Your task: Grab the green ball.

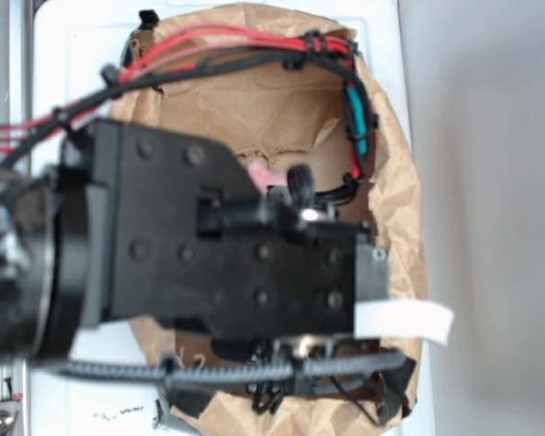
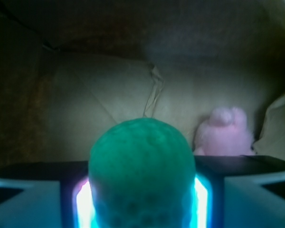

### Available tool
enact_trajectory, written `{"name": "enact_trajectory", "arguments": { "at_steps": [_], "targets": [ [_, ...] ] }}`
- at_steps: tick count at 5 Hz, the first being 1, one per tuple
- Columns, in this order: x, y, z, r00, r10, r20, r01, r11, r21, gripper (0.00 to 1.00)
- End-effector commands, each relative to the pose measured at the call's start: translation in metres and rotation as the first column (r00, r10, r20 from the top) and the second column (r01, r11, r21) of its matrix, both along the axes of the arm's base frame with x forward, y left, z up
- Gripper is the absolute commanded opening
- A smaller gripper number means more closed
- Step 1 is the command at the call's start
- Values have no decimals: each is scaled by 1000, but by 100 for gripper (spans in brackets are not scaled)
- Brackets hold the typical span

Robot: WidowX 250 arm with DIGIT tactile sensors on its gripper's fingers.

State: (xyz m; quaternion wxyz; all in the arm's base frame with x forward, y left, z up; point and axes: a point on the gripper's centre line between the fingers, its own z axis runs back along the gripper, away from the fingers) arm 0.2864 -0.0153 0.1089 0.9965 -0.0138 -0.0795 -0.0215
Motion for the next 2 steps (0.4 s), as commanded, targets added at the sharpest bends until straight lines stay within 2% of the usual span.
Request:
{"name": "enact_trajectory", "arguments": {
  "at_steps": [1,2],
  "targets": [
    [-2,13,59,987,49,150,-51,999,7,0],
    [-4,15,72,979,38,199,-43,999,20,0]
  ]
}}
